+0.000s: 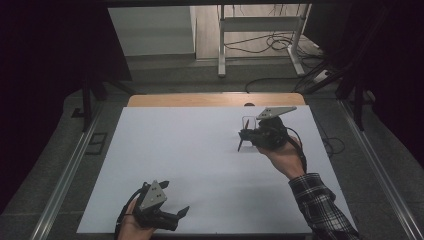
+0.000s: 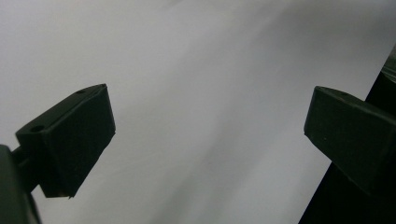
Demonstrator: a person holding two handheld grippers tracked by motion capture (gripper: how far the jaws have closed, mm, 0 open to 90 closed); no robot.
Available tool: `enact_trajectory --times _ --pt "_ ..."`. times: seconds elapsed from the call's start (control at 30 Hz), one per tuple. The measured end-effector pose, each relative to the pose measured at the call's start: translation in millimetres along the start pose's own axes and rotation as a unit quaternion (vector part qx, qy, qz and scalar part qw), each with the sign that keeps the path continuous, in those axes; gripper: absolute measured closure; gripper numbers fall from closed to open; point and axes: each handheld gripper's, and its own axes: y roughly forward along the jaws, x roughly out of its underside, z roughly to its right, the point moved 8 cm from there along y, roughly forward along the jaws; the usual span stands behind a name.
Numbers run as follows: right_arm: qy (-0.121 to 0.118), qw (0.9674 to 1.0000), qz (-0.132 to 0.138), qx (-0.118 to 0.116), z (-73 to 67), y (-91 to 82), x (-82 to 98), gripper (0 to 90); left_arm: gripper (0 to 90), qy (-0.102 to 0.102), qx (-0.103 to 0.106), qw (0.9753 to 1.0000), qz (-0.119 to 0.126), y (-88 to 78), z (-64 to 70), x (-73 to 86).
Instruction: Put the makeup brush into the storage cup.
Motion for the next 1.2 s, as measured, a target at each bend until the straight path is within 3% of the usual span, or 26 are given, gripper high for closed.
enact_trajectory --times 0.43,1.2 --pt "0.007 0.9996 0.012 0.023 23.1 -2.1 -16.0 82.9 2.3 -0.010 -0.010 0.9999 0.008 -9.6 -7.3 4.1" --pt "0.023 0.9971 0.019 0.070 58.5 2.4 -24.9 83.0 2.4 -0.029 -0.021 0.9992 0.019 -23.9 -17.5 11.4"
